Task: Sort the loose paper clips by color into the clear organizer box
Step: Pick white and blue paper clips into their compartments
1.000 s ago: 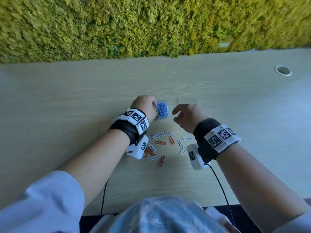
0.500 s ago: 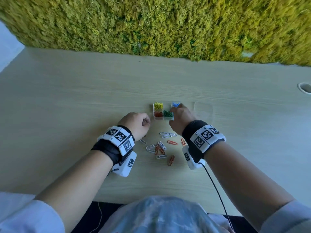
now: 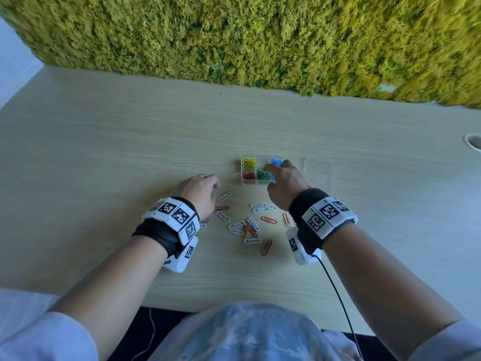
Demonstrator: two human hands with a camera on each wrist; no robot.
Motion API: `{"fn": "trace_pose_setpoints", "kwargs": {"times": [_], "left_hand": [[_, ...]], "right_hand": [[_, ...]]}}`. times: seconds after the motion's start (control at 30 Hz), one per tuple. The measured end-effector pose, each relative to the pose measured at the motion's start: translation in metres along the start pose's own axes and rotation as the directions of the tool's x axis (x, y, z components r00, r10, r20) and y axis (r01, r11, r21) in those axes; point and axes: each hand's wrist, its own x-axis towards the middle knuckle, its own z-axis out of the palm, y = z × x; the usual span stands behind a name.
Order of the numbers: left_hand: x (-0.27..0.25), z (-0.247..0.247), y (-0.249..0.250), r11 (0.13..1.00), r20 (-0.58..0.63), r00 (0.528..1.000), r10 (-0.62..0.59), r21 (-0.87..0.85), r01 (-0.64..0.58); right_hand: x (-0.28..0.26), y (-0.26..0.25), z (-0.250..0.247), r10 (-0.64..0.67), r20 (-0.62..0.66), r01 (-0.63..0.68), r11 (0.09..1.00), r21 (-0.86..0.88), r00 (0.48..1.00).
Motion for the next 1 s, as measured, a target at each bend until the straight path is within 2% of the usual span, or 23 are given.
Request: {"fn": "trace_pose_setpoints", "kwargs": {"times": [0.13, 0.3, 0.4, 0.53, 0.63, 0.73, 0.8, 0.83, 0.87, 0.9, 0.93, 0.97, 1.0], "left_hand": [[0.004, -0.007, 0.005, 0.998, -0.002, 1.0, -0.025, 0.057, 0.025], [0.012, -0.006, 0.022, 0.969, 0.038, 0.998, -0.044, 0.245, 0.034], [0.017, -0.004, 0.03, 0.947, 0.061, 0.997, -0.057, 0.32, 0.034], [0.019, -0.003, 0.034, 0.941, 0.074, 0.996, -0.056, 0.337, 0.028], [0.02, -0.006, 0.032, 0.958, 0.072, 0.994, -0.081, 0.279, 0.058], [0.019, -0.01, 0.023, 0.995, 0.048, 0.996, -0.077, 0.061, 0.074], [0.015, -0.011, 0.018, 0.993, 0.016, 0.999, -0.042, -0.112, 0.043], [0.012, -0.011, 0.017, 0.981, 0.004, 1.0, -0.03, -0.194, 0.03], [0.011, -0.009, 0.017, 0.952, 0.014, 0.999, -0.031, -0.303, 0.034], [0.01, -0.007, 0.017, 0.887, 0.06, 0.997, -0.043, -0.458, 0.066], [0.009, -0.005, 0.018, 0.765, 0.139, 0.989, -0.046, -0.632, 0.124], [0.008, -0.004, 0.019, 0.605, 0.227, 0.974, -0.027, -0.772, 0.196], [0.008, -0.004, 0.02, 0.453, 0.293, 0.956, 0.009, -0.854, 0.257]], "right_hand": [[-0.002, -0.006, 0.007, -0.095, -0.026, 0.095, 0.995, -0.007, 0.995], [-0.003, -0.014, 0.019, -0.16, 0.143, 0.174, 0.98, -0.093, 0.977], [-0.003, -0.018, 0.024, -0.19, 0.155, 0.211, 0.968, -0.138, 0.97], [0.0, -0.021, 0.023, -0.174, 0.198, 0.205, 0.967, -0.15, 0.965], [-0.002, -0.023, 0.02, -0.198, 0.222, 0.236, 0.959, -0.159, 0.955], [-0.005, -0.018, 0.016, -0.212, 0.22, 0.238, 0.966, -0.097, 0.952], [-0.006, -0.01, 0.009, -0.179, 0.152, 0.172, 0.983, 0.059, 0.972], [-0.006, -0.005, 0.005, -0.138, 0.098, 0.117, 0.973, 0.199, 0.986], [-0.006, 0.002, 0.001, -0.076, 0.065, 0.044, 0.916, 0.398, 0.995], [-0.008, 0.008, -0.003, -0.009, 0.071, -0.038, 0.775, 0.631, 0.997], [-0.011, 0.013, -0.007, 0.039, 0.107, -0.111, 0.555, 0.824, 0.993], [-0.013, 0.017, -0.009, 0.06, 0.149, -0.16, 0.317, 0.935, 0.987], [-0.015, 0.021, -0.011, 0.059, 0.185, -0.191, 0.12, 0.974, 0.981]]}}
